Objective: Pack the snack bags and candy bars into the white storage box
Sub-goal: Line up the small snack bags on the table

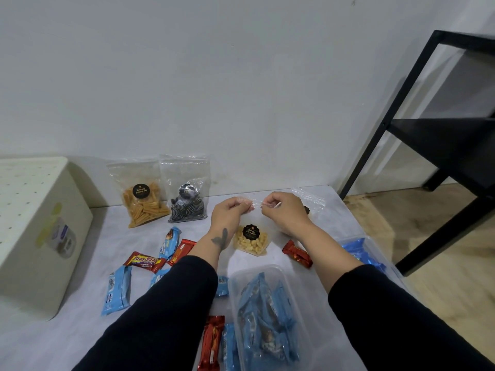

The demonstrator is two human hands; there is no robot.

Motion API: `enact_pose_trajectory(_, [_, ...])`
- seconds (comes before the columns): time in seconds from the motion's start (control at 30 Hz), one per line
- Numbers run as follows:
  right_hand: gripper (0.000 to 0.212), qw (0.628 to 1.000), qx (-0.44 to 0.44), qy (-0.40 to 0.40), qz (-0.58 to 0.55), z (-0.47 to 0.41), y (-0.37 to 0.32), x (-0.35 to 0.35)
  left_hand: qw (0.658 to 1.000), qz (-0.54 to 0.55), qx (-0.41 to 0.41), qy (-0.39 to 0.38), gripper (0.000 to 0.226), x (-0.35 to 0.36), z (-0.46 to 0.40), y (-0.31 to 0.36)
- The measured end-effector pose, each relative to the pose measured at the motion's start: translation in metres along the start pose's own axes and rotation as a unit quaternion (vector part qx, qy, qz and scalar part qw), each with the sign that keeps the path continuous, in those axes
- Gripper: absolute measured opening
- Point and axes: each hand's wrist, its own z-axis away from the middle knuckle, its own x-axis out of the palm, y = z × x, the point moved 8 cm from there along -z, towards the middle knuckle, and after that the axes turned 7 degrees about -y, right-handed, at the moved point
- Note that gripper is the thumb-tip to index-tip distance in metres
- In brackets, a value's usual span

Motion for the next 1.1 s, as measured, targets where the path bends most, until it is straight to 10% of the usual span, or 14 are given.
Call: enact_pose_trajectory(1.1, [0.007, 0.998, 0.032, -0.03, 0.035, -0.005, -0.012, 0.014, 0.987, -0.11, 0.084, 0.08, 0.019, -0.015, -0.005, 0.011])
